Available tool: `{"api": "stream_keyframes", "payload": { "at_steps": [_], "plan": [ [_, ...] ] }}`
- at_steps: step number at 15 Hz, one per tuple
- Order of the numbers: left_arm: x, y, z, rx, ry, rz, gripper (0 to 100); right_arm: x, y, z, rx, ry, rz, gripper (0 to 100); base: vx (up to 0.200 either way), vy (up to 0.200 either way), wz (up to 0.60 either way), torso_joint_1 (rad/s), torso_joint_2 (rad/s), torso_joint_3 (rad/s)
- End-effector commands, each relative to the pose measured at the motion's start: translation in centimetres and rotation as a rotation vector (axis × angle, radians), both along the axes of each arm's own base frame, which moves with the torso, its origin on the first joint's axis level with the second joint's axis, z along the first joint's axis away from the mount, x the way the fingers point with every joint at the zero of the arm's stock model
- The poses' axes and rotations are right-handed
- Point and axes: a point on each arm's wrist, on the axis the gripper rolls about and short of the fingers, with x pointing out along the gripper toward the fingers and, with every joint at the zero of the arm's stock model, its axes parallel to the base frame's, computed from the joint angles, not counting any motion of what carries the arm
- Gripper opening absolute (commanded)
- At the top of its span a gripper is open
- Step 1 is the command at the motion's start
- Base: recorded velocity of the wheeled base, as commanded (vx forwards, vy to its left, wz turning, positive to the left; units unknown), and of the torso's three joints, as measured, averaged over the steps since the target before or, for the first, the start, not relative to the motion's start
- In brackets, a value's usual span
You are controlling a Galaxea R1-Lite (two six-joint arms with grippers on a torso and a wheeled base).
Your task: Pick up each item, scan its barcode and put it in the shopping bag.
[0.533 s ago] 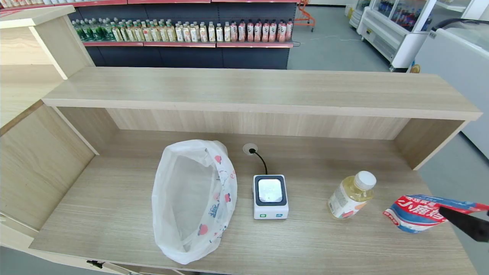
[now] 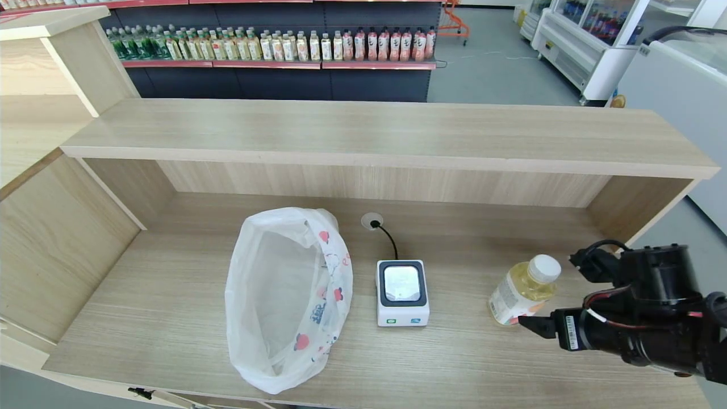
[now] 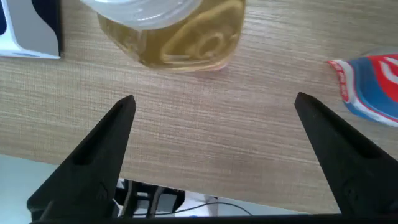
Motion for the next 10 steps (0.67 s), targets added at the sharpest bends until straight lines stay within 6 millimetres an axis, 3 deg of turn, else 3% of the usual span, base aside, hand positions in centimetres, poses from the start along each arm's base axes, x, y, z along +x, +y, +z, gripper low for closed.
{"api": "stream_keyframes", "payload": {
  "at_steps": [1, 5, 10],
  "plan": [
    [0.0, 0.0, 0.0, 0.000, 0.000, 0.001, 100, 1.5, 1.5, -2.5, -0.011, 0.054, 0.038, 100, 0.000, 0.000, 0.00, 0.000, 0.00, 0.000],
    [0.0, 0.0, 0.0, 0.000, 0.000, 0.001, 100, 4.6, 4.1, -3.5, -0.080, -0.085, -0.023, 100, 0.000, 0.000, 0.00, 0.000, 0.00, 0.000],
    [0.0, 0.0, 0.0, 0.000, 0.000, -0.001, 100, 5.5, 6.1, -4.3, -0.056, -0.174, 0.021, 100, 0.000, 0.000, 0.00, 0.000, 0.00, 0.000]
  ]
}}
